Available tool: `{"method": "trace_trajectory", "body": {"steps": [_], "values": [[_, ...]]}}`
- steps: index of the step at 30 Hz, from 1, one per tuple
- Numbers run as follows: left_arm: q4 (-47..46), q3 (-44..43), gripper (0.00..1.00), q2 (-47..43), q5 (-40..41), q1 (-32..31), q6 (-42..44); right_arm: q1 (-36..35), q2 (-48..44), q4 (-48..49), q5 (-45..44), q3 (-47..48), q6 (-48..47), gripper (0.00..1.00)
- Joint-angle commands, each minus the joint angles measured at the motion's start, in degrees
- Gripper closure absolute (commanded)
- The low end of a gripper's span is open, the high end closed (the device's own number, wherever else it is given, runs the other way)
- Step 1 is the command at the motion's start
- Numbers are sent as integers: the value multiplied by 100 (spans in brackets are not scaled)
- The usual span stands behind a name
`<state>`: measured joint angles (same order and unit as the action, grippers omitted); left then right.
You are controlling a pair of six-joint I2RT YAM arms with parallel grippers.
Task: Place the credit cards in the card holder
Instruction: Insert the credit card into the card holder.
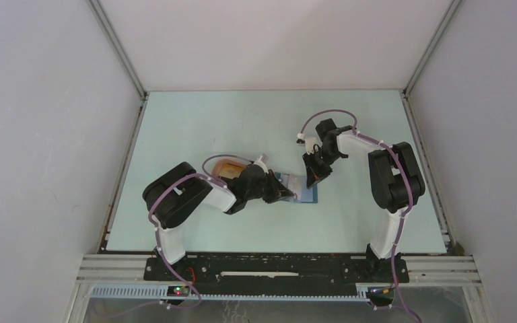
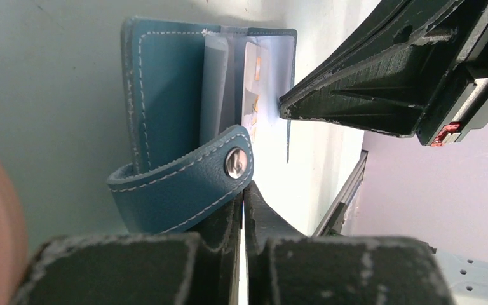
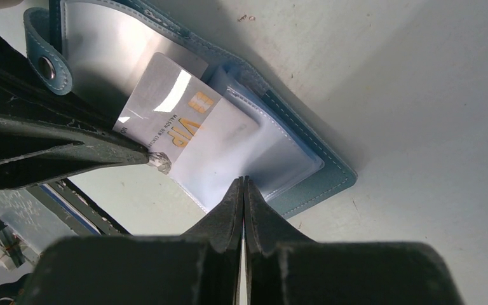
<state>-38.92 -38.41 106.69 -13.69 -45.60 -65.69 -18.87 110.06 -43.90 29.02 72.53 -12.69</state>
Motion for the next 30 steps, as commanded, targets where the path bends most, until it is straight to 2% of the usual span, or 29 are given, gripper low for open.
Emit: {"method": "trace_trajectory", "body": {"steps": [1, 9, 17, 21, 30], "values": [[75, 12, 94, 122, -70, -124, 12, -40, -69, -39, 60, 148, -126, 93], [139, -43, 85, 69, -187, -137, 124, 125, -500, -81, 783, 157, -258, 84], [138, -16, 74, -111, -153, -134, 194, 288, -703, 404, 1959, -56, 237, 84], [132, -8, 70, -223, -152, -136, 242, 244, -445, 631, 1933, -134, 514, 85], [106, -7, 67, -247, -187, -139, 275, 137, 44, 532, 1140, -50, 581, 89]]}}
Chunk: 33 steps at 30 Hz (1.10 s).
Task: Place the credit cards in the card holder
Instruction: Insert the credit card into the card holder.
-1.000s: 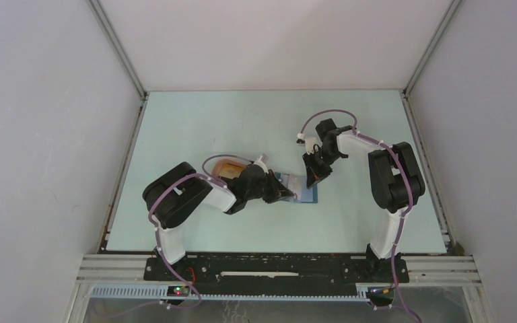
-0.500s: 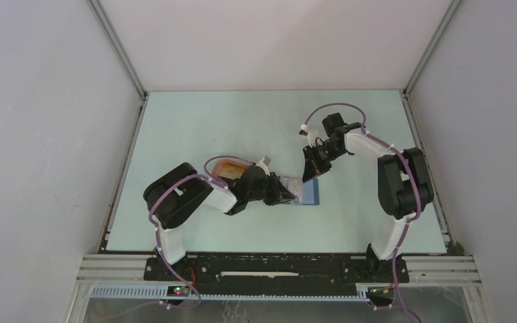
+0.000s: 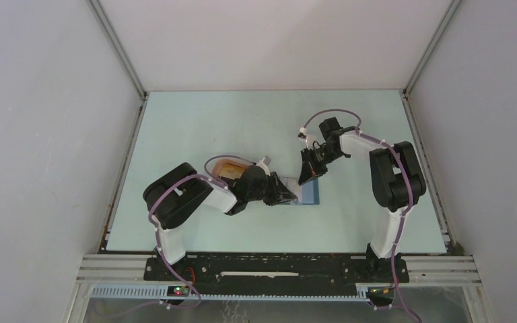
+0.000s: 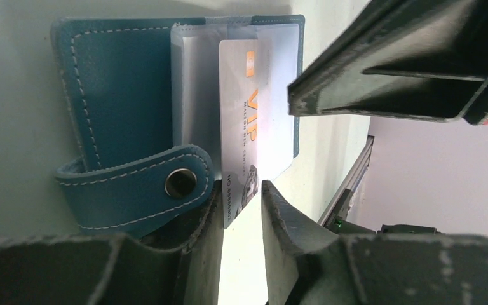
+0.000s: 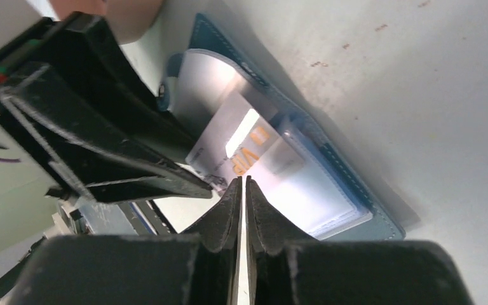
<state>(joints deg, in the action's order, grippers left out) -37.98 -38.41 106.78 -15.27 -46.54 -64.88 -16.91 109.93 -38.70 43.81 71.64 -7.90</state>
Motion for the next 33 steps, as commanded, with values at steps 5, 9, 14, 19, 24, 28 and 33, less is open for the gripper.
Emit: {"method": "trace_trajectory", "body": {"steps": [5, 9, 14, 19, 24, 28, 33], "values": [[1, 18, 65, -332, -21, -28, 226, -141, 179, -116, -827, 113, 14, 89], [0, 91, 63, -427, 4, 10, 267, -146, 258, -196, -988, 164, -39, 89], [-7, 169, 60, -490, 22, 88, 290, -162, 309, -243, -1071, 193, -69, 90], [20, 257, 58, -538, 64, 199, 325, -177, 306, -248, -1077, 193, -95, 90], [133, 275, 59, -568, 98, 301, 410, -184, 319, -267, -1077, 204, -105, 90], [228, 207, 60, -533, 77, 321, 459, -181, 302, -276, -1068, 212, -111, 90], [229, 75, 67, -424, -40, 311, 460, -182, 280, -290, -1051, 232, -136, 89]]}}
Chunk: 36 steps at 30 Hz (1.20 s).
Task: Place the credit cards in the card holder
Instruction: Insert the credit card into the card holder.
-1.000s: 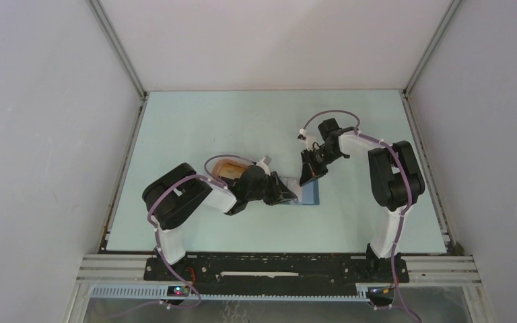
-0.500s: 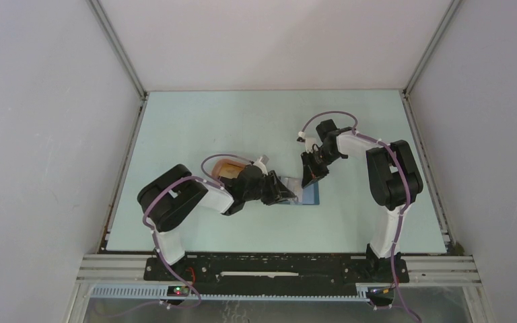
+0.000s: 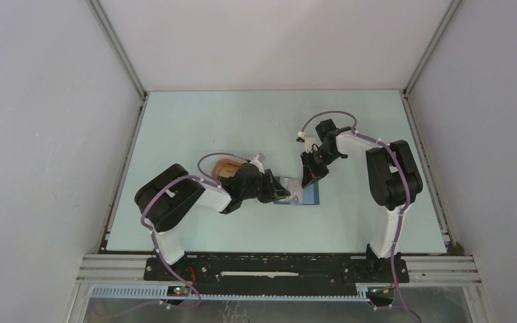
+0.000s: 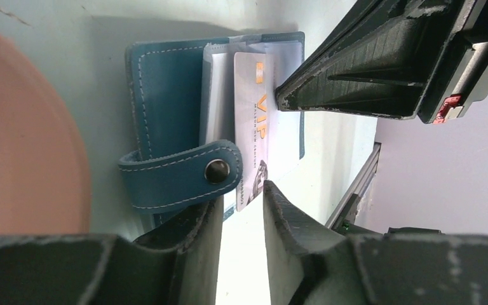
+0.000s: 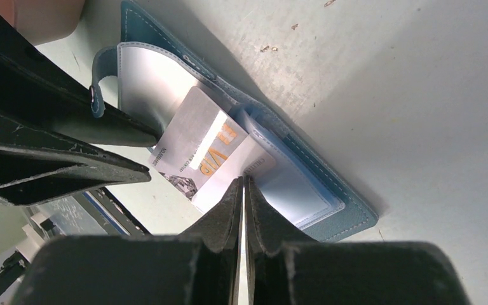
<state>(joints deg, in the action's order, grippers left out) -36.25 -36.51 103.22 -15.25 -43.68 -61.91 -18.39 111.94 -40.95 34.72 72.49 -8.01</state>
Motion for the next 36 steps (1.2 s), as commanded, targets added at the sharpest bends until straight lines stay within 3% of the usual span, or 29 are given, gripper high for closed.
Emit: {"method": "trace_trajectory", "body": {"steps": [1, 20, 30, 36], "values": [[57, -144, 68, -59, -60, 22, 170, -36, 60, -68, -125, 145, -134, 89], [523, -525, 86, 40, -59, -57, 370, 33, -680, -187, 0, 154, -476, 84], [666, -708, 89, 96, -130, -130, 449, 365, -915, -473, -1263, 235, -913, 87], [728, -818, 90, 163, -176, -188, 469, 400, -481, -833, -1291, 325, -1070, 91]]}}
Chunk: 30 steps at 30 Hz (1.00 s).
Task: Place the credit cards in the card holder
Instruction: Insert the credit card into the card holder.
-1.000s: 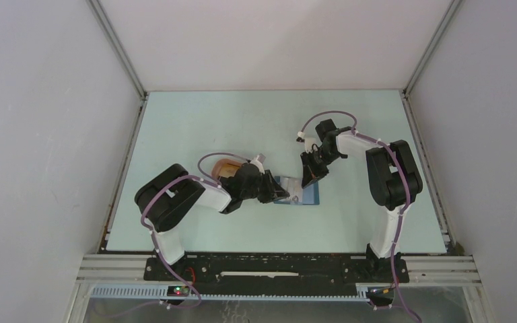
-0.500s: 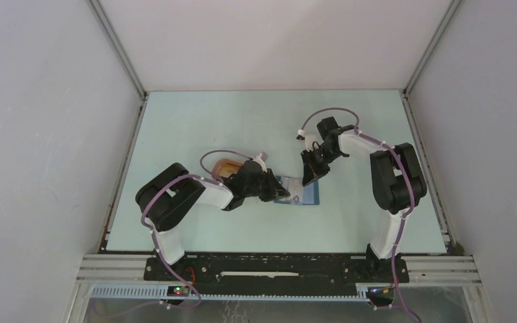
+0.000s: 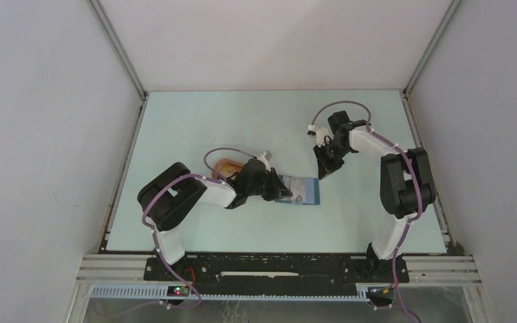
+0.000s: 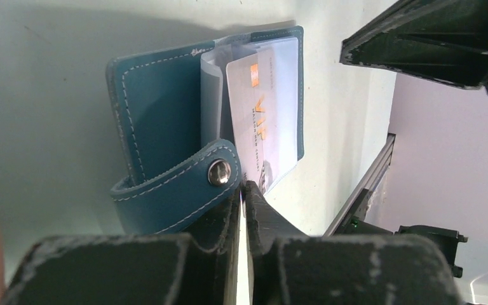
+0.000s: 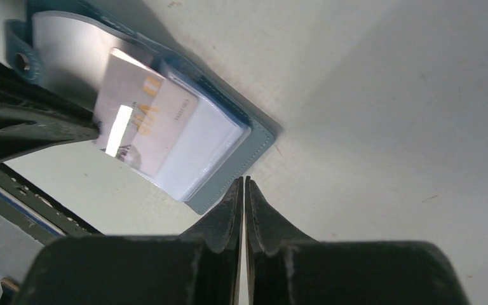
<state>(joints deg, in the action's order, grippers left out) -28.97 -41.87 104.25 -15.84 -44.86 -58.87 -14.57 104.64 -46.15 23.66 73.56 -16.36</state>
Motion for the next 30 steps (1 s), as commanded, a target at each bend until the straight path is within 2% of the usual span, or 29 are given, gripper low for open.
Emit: {"method": "trace_trajectory", "body": {"steps": [1, 13, 30], "values": [[12, -293, 91, 66, -114, -75, 165, 9, 303, -325, -164, 228, -244, 91], [279, -623, 92, 326, -253, -130, 279, -263, 650, -424, 29, 295, -223, 92], [1018, -1453, 92, 595, -450, -301, 759, -301, 601, -190, 16, 304, -140, 91]]}}
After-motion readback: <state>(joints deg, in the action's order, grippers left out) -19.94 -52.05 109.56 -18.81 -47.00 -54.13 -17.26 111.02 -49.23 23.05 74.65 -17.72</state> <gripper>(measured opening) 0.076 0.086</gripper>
